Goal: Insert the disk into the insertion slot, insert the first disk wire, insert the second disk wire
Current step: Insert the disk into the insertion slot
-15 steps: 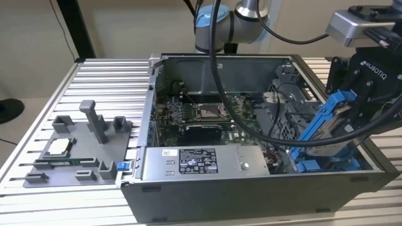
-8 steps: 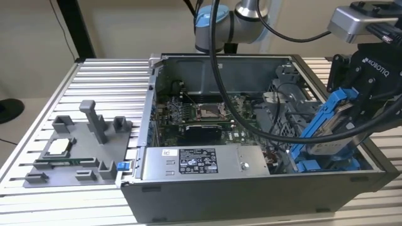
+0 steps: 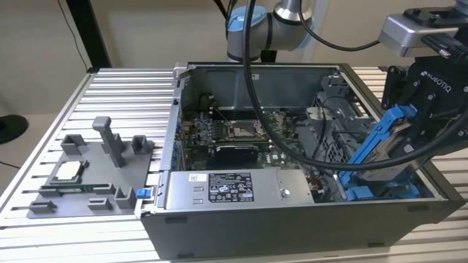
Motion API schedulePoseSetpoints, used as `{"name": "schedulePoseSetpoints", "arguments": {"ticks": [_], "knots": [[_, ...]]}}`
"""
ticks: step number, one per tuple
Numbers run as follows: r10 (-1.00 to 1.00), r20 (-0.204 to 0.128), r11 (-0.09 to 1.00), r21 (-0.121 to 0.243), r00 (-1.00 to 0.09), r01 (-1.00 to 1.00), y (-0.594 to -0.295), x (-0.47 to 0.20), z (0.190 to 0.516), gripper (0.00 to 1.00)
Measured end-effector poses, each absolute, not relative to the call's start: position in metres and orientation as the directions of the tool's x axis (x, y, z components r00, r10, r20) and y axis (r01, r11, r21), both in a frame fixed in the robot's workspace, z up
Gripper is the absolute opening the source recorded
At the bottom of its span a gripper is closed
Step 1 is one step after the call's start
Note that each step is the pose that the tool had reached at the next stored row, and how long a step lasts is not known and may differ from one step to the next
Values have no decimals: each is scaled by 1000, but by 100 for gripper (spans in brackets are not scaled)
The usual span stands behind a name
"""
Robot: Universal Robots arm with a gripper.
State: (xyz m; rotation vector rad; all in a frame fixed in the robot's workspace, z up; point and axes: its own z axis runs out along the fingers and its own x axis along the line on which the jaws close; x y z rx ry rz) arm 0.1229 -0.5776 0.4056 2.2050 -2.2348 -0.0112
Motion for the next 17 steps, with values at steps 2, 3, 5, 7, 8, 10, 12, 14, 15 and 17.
{"name": "schedulePoseSetpoints", "arguments": {"ticks": [2,3,5,7,8,10,12,14,15,17], "knots": [[-1000,-2,14,5,-14,-1000,-577,122,403,0],[-1000,-1,14,5,-14,-1000,-577,122,401,0],[-1000,2,13,4,-13,-1000,-577,121,398,0],[-1000,7,13,3,-13,-1000,-576,120,395,0],[-1000,9,13,3,-13,-1000,-575,120,393,0],[-1000,13,13,3,-13,-1000,-574,119,389,0],[-1000,17,13,3,-13,-1000,-573,118,386,0],[-1000,22,14,3,-13,-1000,-572,117,382,0],[-1000,23,13,3,-13,-1000,-572,117,382,0],[-1000,24,13,3,-13,-1000,-572,117,382,0]]}}
